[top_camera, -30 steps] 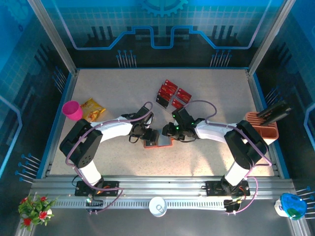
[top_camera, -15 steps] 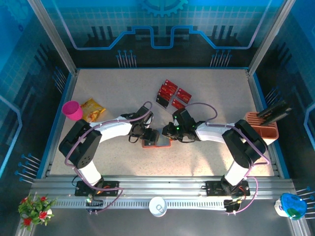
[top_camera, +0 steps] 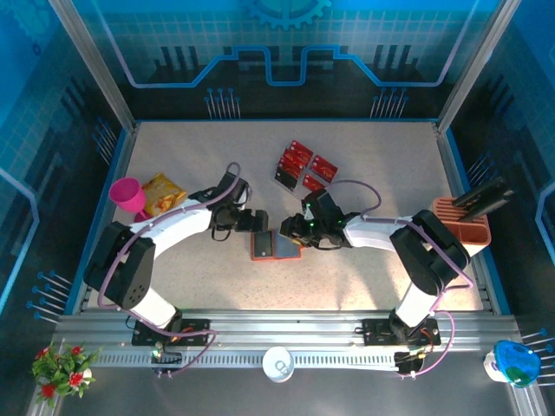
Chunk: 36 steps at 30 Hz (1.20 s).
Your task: Put the credit cards into the card holder
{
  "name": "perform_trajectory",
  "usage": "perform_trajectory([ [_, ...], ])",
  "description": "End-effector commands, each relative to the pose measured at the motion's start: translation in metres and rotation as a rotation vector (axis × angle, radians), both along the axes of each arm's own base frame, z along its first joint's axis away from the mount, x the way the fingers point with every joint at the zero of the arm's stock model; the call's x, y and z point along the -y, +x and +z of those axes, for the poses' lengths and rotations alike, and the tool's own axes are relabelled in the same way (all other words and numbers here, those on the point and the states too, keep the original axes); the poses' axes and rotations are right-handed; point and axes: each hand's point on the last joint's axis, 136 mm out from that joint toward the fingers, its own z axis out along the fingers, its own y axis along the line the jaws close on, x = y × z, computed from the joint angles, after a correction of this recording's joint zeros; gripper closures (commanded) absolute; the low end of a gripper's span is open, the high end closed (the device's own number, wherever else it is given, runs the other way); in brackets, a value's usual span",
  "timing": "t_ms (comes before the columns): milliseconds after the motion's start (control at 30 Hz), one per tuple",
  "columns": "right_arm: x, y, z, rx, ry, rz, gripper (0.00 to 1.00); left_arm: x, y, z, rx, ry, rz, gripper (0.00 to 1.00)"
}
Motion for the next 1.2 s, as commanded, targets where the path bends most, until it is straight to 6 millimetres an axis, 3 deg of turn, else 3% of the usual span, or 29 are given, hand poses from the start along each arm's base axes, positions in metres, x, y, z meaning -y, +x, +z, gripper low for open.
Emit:
perform_trajectory([
  [0,-0.016,0.001,0.02,0.025,0.026,0.038,0.54,-0.009,0.009,0.023,0.004,-0.054,0.076,0.03],
  [233,-0.041,0.0,0.029,0.033,0.034,0.076,0.51,-0.021,0.023,0.037,0.02,-0.111,0.143,0.02],
  [600,-0.086,-0.004,-0.001,-0.023,0.033,0.149,0.51,-0.037,0.028,0.046,0.031,-0.137,0.199,0.02],
  [867,-0.083,-0.009,-0.021,-0.068,0.025,0.159,0.51,-0.037,0.025,0.043,0.012,-0.151,0.195,0.02],
  [1167,-0.075,0.001,0.006,-0.006,0.111,0.133,0.52,-0.027,0.022,0.033,-0.029,-0.197,0.172,0.01],
])
